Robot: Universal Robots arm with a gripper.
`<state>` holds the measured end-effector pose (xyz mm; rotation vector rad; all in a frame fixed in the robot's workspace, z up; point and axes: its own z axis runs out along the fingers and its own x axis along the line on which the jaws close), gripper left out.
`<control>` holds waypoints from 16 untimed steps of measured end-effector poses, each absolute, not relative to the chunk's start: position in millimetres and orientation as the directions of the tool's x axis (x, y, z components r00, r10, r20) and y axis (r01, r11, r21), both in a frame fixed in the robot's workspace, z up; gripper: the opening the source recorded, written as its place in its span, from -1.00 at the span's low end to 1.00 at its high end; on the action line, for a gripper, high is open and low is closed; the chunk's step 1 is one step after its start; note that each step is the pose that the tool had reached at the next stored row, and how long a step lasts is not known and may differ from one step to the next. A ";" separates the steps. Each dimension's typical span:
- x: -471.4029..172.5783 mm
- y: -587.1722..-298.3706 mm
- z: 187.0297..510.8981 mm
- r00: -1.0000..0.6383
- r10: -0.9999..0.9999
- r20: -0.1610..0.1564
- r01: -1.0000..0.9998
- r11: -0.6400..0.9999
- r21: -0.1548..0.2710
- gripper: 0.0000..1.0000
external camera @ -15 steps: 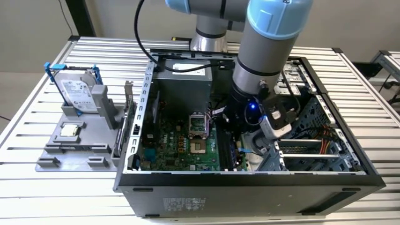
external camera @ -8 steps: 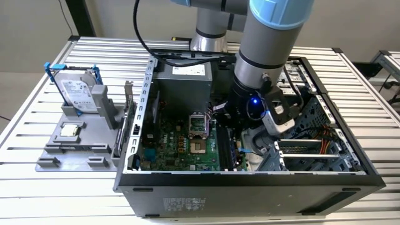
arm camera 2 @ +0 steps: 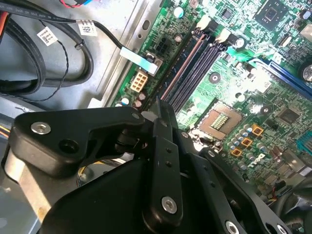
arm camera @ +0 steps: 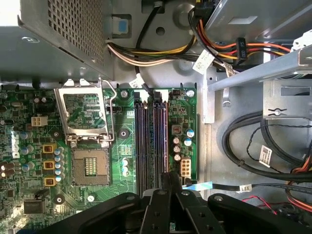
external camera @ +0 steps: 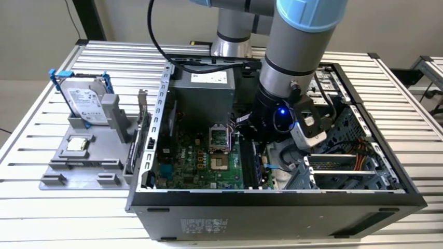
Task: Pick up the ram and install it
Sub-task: 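Insert the ram into the slot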
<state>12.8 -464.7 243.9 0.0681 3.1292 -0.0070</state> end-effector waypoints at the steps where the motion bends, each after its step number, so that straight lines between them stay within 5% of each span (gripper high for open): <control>1: 12.8 -464.7 243.9 -0.999 0.044 -0.012 0.044 0.999 -0.004 -1.00; 16: 12.1 -464.9 244.1 -0.999 0.038 -0.011 0.038 0.999 0.000 -1.00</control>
